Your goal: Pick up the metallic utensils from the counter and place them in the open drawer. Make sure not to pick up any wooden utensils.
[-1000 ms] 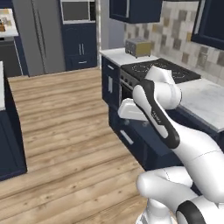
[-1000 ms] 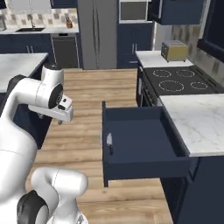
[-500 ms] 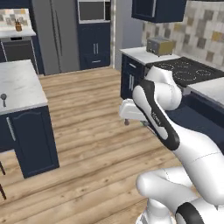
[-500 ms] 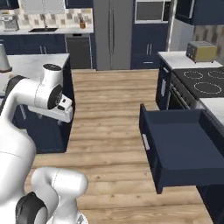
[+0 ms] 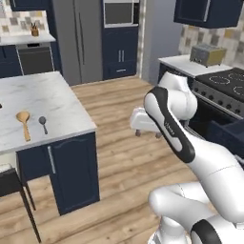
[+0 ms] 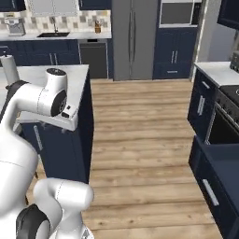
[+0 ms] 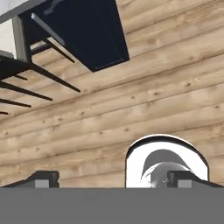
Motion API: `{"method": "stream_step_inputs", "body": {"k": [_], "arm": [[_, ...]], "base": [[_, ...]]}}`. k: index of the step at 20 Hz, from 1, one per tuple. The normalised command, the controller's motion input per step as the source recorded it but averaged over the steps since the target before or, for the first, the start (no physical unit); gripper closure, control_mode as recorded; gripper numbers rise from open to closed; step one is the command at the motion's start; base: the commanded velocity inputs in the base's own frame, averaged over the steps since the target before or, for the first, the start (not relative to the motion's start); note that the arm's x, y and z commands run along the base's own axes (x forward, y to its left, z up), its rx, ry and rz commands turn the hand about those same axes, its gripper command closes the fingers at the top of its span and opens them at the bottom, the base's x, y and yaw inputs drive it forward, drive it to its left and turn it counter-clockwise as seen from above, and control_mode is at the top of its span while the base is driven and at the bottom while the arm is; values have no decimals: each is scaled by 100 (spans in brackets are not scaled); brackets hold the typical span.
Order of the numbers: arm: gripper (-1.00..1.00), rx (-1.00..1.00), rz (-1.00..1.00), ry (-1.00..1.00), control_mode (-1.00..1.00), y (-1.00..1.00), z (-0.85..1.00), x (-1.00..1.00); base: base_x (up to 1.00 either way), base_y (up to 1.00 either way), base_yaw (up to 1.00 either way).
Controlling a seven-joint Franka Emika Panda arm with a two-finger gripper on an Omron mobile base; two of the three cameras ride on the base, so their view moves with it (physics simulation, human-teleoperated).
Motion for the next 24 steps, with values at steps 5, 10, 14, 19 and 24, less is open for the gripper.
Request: {"method": "stream_step_inputs", "body": {"k": [5,10,14,19,24], "arm": [[-100,0,0,0,100,0,0,0],[-100,0,0,0,100,0,0,0],[-100,0,0,0,100,0,0,0],[-100,-1,0,0,-100,5,0,0],[-100,-13,0,-23,-100,93,0,6]], "base": [[100,99,9],[100,68,11],[100,37,9],[18,4,2],[0,0,0]]}}
